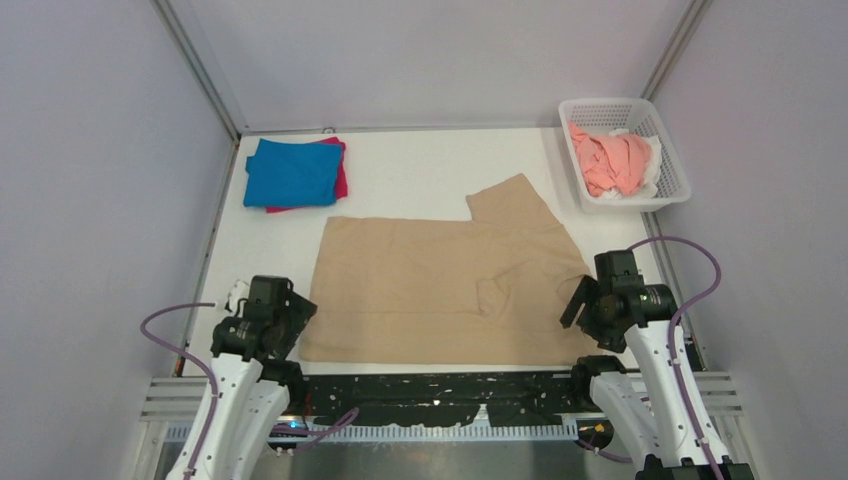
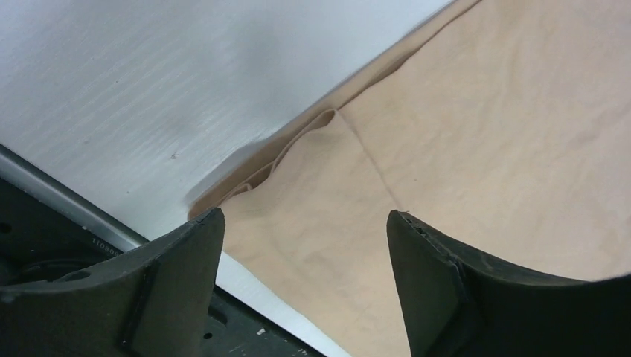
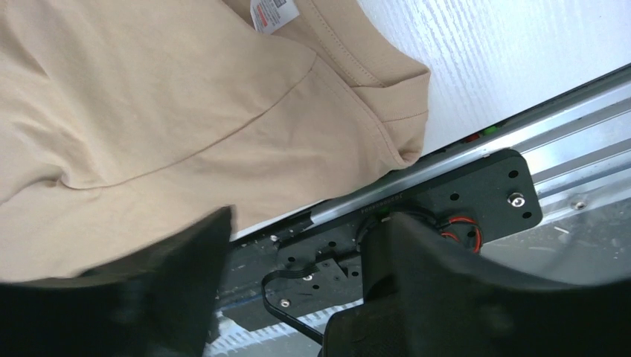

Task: Fold and stack the t-shirts
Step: Fold the flattened tshirt in 1/3 of the way

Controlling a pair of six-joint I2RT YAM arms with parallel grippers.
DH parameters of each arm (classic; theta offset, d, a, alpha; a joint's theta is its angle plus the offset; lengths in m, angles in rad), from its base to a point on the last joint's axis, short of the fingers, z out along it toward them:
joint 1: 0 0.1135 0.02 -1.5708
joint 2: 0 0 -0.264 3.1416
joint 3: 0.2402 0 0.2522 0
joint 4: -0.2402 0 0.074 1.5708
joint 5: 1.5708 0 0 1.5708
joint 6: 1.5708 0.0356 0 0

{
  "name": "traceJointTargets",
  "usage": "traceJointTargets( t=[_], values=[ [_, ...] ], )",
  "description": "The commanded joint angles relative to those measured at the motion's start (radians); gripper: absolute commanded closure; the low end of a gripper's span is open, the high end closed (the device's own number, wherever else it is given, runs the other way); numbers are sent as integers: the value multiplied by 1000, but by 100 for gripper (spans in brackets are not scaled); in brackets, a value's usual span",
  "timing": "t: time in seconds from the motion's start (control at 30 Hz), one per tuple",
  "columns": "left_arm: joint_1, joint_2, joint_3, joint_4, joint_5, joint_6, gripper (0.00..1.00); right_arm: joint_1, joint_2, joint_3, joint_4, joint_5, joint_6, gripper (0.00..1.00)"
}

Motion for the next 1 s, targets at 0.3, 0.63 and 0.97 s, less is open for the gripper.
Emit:
traceJointTargets(
  t=[0.3, 0.63, 0.97],
  values=[
    [6, 98, 188, 110, -28, 182, 0, 0, 47, 261, 233, 42, -46, 5],
    [-24, 790, 703, 211, 20, 548, 0, 1, 175, 134, 910, -140, -55, 5],
    [-31, 1458, 1368, -72, -21, 683, 0, 134, 584, 404, 945, 115, -332, 5]
  ],
)
